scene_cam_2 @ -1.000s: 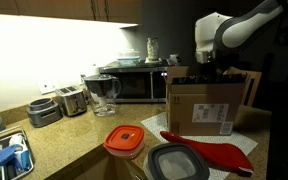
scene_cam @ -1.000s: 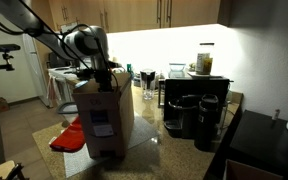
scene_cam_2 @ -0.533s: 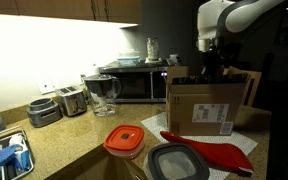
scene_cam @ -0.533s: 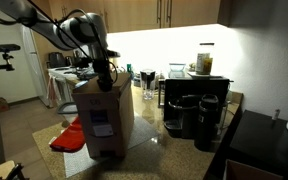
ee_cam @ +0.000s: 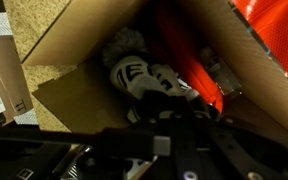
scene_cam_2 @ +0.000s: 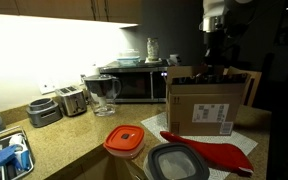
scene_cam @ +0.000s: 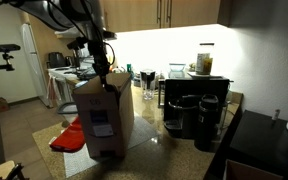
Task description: Remove the head sock from the box.
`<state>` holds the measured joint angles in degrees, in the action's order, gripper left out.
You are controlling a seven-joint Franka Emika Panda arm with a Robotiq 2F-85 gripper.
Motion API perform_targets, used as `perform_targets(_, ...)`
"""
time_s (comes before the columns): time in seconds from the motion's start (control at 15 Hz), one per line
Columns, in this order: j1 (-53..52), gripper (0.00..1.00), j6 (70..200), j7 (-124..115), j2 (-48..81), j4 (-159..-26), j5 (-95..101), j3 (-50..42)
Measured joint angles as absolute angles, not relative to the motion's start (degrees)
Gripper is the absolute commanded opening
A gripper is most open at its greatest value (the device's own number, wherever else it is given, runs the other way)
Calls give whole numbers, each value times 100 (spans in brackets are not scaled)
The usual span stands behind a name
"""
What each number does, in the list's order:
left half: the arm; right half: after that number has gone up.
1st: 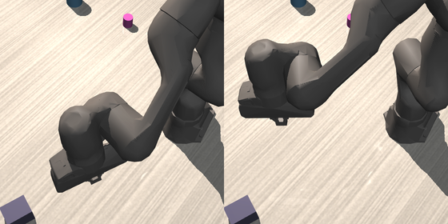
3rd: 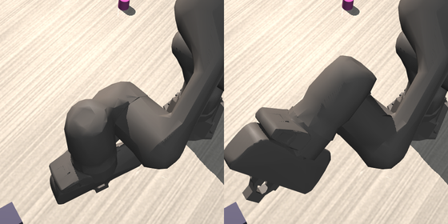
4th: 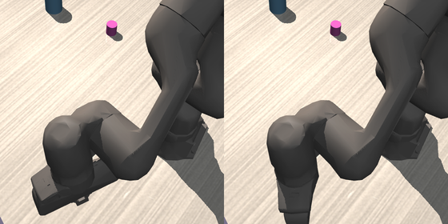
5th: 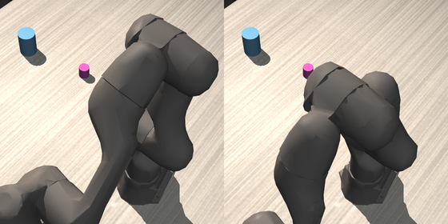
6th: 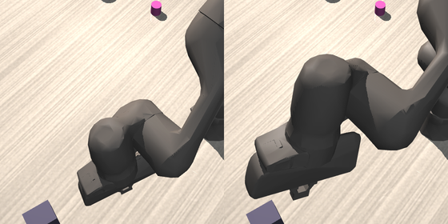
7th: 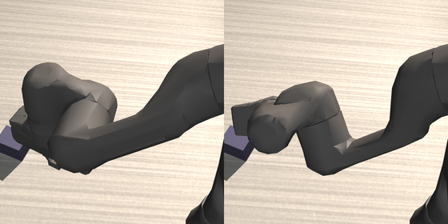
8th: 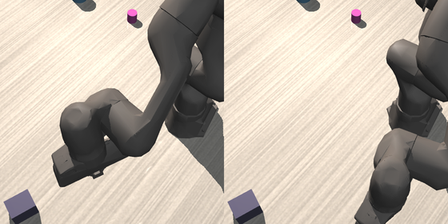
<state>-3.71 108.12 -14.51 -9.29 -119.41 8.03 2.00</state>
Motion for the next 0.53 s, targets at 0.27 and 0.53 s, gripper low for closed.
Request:
perform_targets(0.27,-371,0,10666,-1258,-966,-11779,613,194)
perform_targets(0.53,-370,0,10562,-1179,-974,-11492,547,189)
